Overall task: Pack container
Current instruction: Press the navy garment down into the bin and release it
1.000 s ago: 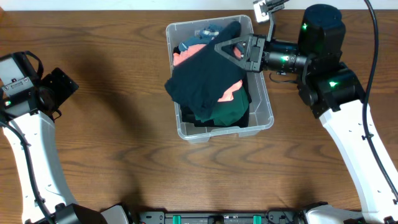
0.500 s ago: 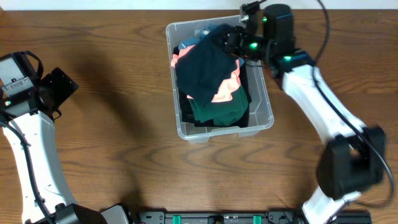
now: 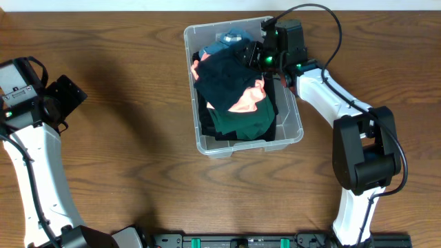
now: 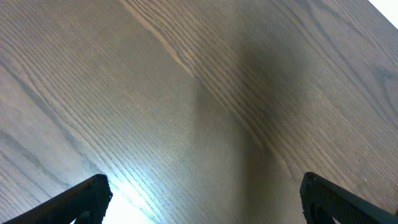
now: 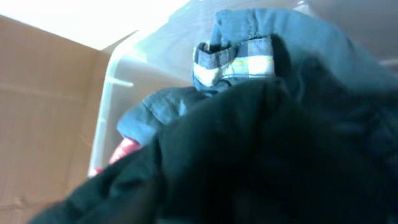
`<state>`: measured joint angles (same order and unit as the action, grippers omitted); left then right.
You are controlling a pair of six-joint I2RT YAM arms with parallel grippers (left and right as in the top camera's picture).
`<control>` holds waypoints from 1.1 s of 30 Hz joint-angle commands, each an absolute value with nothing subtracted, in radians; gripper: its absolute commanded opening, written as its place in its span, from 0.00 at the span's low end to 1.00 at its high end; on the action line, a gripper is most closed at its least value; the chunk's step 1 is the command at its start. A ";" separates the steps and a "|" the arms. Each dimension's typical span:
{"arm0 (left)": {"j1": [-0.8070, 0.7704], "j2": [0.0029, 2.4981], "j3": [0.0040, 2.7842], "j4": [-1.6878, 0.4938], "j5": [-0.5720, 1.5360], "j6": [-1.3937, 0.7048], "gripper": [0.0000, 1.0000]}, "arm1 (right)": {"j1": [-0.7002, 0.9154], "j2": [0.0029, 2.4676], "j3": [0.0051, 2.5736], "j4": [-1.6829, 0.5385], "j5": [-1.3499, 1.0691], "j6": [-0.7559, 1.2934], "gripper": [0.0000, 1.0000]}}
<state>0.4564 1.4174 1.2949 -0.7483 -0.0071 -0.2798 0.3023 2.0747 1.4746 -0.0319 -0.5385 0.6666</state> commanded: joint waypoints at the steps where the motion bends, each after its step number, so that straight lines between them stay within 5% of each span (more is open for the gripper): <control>1: 0.462 1.405 1.304 -0.748 -0.012 -0.263 0.98 | 0.294 2.025 1.476 -0.064 -0.553 0.547 0.53; 14: 0.462 1.405 1.304 -0.748 -0.012 -0.263 0.98 | 0.254 1.687 1.476 -0.225 -0.389 0.277 0.63; 22: 0.462 1.405 1.304 -0.748 -0.012 -0.263 0.98 | 0.363 1.728 1.476 -0.217 -0.548 0.343 0.01; 33: 0.462 1.405 1.304 -0.748 -0.012 -0.263 0.98 | 0.524 1.978 1.476 -0.134 -0.360 0.208 0.01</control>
